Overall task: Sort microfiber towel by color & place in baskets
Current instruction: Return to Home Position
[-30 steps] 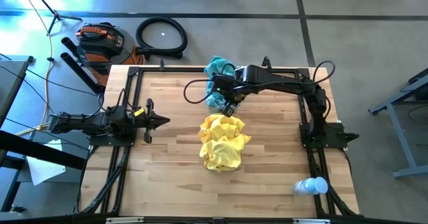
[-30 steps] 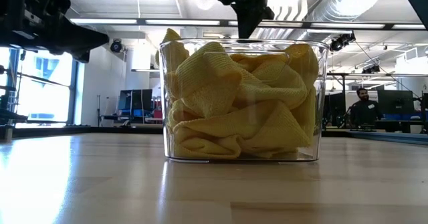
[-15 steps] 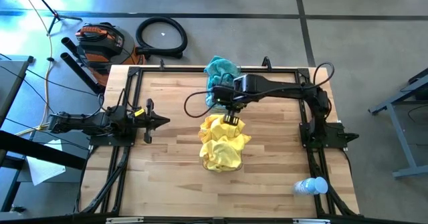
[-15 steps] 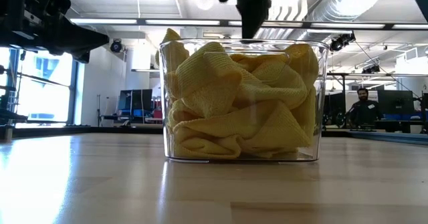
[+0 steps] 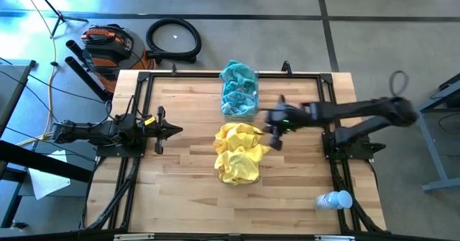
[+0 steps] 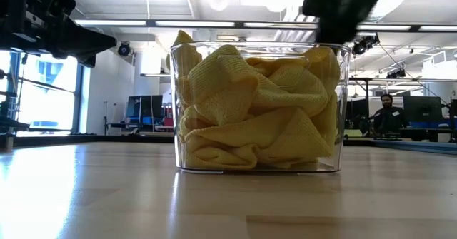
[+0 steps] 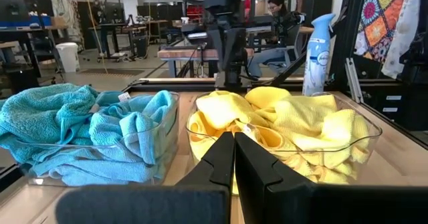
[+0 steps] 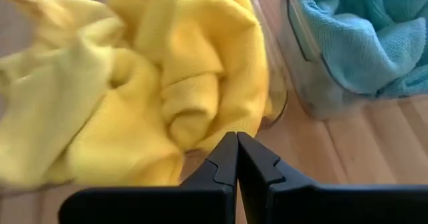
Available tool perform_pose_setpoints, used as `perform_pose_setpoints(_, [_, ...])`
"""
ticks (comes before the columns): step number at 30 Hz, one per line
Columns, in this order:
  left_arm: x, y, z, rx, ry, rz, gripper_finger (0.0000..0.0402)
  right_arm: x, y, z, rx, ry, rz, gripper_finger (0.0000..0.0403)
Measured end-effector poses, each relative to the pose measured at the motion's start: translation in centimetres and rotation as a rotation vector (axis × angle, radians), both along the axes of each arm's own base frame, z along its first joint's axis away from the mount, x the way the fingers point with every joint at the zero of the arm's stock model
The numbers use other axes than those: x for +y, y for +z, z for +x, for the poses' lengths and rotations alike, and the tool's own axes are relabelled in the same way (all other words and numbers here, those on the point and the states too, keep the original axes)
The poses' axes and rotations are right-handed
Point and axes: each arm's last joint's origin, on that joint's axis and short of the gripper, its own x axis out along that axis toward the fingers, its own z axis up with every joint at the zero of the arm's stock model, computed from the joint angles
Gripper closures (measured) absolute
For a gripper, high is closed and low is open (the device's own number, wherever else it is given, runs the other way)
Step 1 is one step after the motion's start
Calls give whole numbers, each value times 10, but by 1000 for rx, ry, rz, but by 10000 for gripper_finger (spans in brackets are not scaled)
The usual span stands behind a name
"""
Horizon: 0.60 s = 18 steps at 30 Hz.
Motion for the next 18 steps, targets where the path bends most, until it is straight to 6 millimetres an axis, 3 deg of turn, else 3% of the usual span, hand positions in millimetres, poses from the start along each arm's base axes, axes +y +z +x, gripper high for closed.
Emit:
perform_pose_setpoints(9, [0,0,0,0,0,0,401,7,-41,-93,-405,16,-1,403])
perform_pose_setpoints(18, [0,0,0,0,0,0,401,7,-70,-141,-658,30,-26,403])
